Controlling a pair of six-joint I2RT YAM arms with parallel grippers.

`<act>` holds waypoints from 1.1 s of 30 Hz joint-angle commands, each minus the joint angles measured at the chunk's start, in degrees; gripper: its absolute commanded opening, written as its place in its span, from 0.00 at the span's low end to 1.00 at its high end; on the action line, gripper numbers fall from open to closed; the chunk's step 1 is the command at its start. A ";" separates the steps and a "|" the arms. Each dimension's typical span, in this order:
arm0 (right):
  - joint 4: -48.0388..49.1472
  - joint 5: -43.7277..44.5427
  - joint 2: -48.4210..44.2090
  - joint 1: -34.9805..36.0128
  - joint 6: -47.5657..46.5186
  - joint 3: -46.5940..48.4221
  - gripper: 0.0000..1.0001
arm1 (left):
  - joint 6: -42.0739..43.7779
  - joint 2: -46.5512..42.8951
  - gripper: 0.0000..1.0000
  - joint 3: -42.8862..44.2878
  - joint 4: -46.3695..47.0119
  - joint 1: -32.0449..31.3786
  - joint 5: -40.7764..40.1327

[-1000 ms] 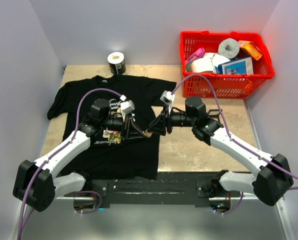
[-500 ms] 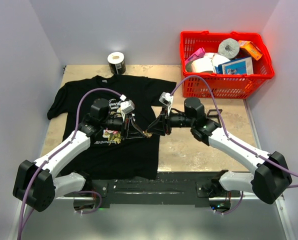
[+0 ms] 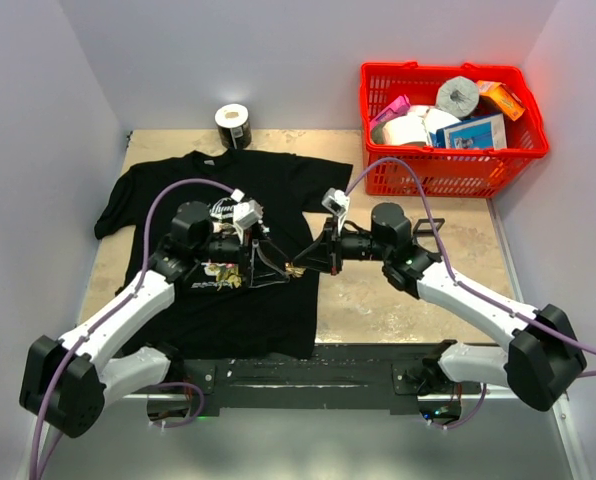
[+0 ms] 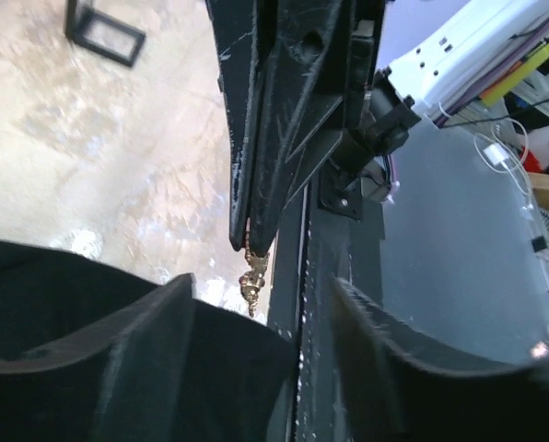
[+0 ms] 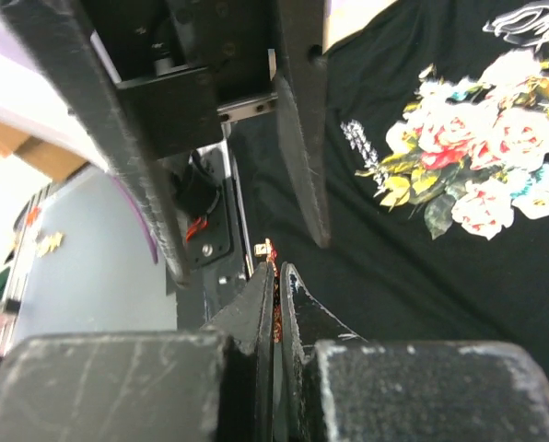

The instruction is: Pin the brooch onto the clothing

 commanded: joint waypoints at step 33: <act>23.69 5.69 -4.01 1.09 15.04 -6.43 0.00 | -18.25 -5.37 0.29 -8.30 26.62 1.22 -2.44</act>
